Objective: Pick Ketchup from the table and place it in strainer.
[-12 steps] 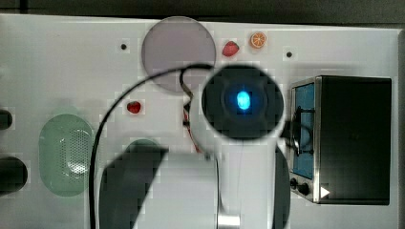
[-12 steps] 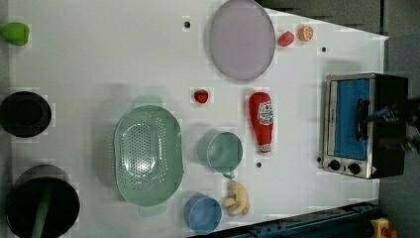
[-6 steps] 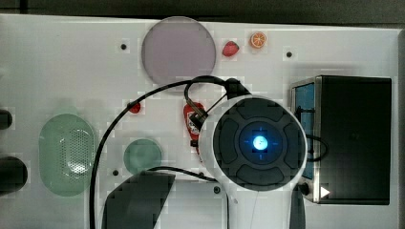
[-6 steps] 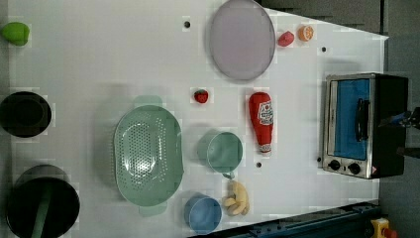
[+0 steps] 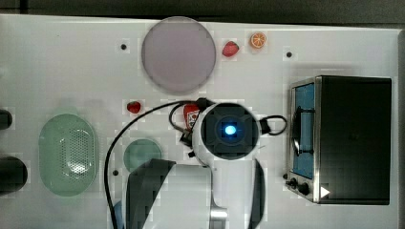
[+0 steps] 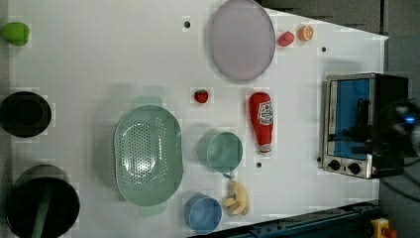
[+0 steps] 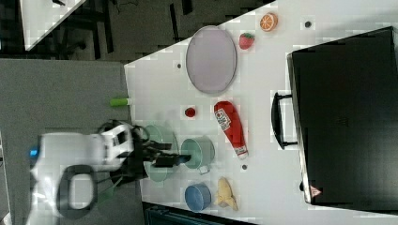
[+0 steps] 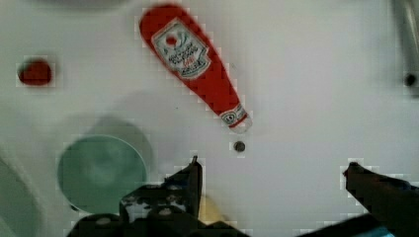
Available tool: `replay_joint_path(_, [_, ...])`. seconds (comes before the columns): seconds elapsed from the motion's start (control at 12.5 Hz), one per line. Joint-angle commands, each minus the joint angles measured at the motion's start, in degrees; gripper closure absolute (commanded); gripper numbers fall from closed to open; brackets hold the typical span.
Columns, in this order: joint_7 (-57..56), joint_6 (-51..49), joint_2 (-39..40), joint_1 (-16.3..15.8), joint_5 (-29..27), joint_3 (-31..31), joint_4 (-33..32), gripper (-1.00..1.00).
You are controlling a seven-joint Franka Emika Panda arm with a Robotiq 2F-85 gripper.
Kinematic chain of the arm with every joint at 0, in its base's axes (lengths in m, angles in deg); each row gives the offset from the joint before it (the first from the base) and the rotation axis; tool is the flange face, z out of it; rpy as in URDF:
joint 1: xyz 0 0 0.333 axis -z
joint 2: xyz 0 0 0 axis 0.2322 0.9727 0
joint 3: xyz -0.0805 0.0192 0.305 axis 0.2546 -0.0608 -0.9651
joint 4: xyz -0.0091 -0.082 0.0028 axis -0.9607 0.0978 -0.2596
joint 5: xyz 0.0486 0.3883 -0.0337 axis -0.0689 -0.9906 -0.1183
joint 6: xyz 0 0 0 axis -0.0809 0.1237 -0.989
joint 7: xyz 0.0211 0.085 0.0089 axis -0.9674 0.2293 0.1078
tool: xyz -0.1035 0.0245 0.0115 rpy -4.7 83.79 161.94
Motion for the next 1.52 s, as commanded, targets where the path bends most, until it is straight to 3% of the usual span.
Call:
replay_joint_path(0.08, [-17.7,6.8,-0.1,-0.4,0.0,-0.8,-4.4,-1.0])
replay_joint_path(0.48, [-29.3,21.5,6.4,-0.4,0.0,-1.1,-9.4,-1.0])
replay_joint_path(1.52, [-29.3,45.9,29.8,-0.5,2.1,-1.0,-9.2,-1.0])
